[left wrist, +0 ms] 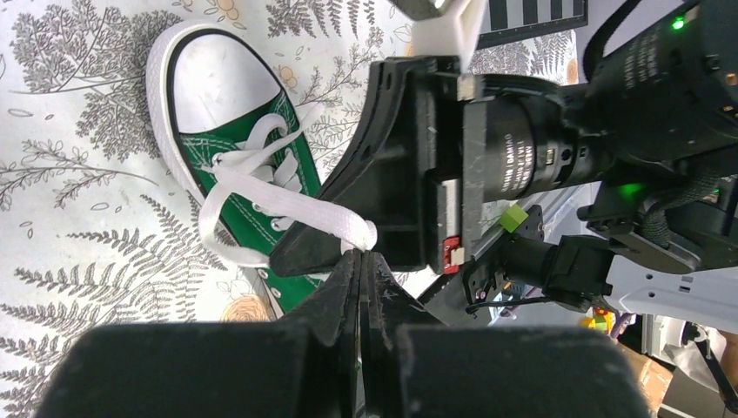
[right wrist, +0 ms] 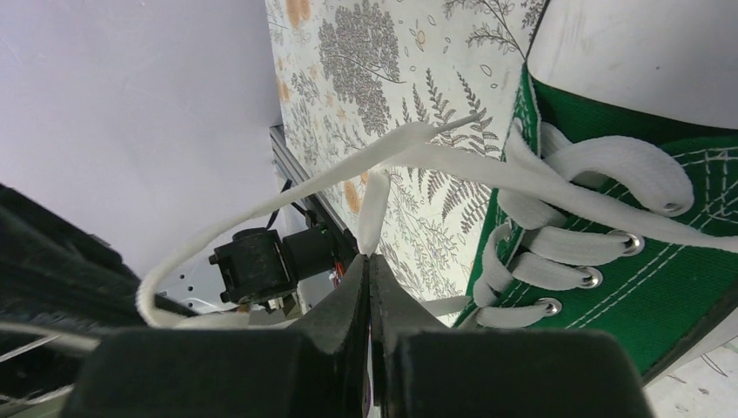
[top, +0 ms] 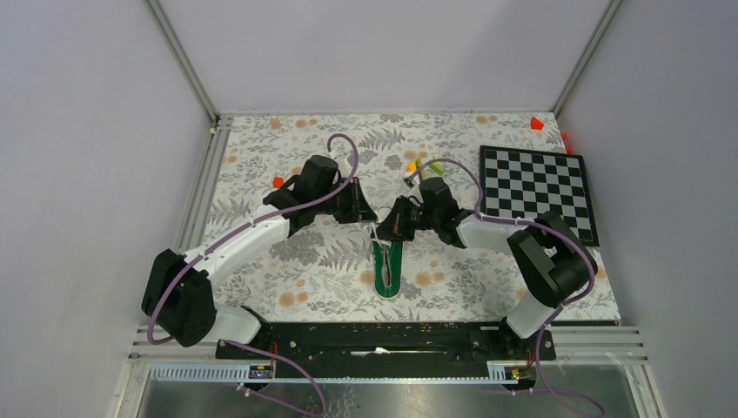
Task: Tie the shoes
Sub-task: Cross the shoelace with the shoelace.
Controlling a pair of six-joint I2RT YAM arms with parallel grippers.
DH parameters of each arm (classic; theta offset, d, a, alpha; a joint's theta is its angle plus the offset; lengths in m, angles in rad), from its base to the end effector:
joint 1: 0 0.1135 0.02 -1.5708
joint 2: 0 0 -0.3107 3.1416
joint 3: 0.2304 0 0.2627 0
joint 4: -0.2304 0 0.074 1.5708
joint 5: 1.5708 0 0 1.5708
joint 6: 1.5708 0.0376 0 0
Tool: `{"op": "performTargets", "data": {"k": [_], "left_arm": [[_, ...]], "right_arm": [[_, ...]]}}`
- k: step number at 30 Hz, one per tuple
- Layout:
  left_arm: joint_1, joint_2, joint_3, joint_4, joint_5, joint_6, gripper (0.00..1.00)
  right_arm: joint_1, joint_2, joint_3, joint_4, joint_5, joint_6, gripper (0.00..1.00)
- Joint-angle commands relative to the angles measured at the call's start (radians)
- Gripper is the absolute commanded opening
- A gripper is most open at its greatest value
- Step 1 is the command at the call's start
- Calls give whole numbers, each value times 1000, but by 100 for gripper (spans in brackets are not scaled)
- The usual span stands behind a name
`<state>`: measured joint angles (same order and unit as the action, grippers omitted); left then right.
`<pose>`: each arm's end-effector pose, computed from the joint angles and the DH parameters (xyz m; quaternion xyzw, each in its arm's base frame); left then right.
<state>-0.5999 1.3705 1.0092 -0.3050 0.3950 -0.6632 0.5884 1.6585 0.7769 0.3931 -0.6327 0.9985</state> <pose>0.2428 -0.1836 0.3165 0.0578 0.8843 -0.3954 0.2416 0.2774 0.2118 0.2148 0.0090 0.8302 0.5360 0.1533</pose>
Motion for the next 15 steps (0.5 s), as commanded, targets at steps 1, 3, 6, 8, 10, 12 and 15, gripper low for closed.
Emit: {"op": "performTargets", "data": {"k": [1,3,6,8,10,12,15], "left_arm": [[-12,36,76,53,31,49,0],[-17,74,100,43,45,63,0],[-23,142,159,8,51,90,0],[-28,182,187,-10,42,106,0],[-34,220,210,-17,37,115,0],[-38,245,233,-17,38,118,0],[-44,279,256,-17,43,119,4]], "right_arm": [[-4,20,11,53,-65,0,0],[-4,25,-1,74,-89,8,0],[-4,16,-28,98,-120,13,0],[-4,0,-50,104,-128,8,0],[-4,-14,-77,114,-137,9,0],[-4,-23,-101,126,-142,13,0],[-4,-15,-133,178,-153,38,0]]}}
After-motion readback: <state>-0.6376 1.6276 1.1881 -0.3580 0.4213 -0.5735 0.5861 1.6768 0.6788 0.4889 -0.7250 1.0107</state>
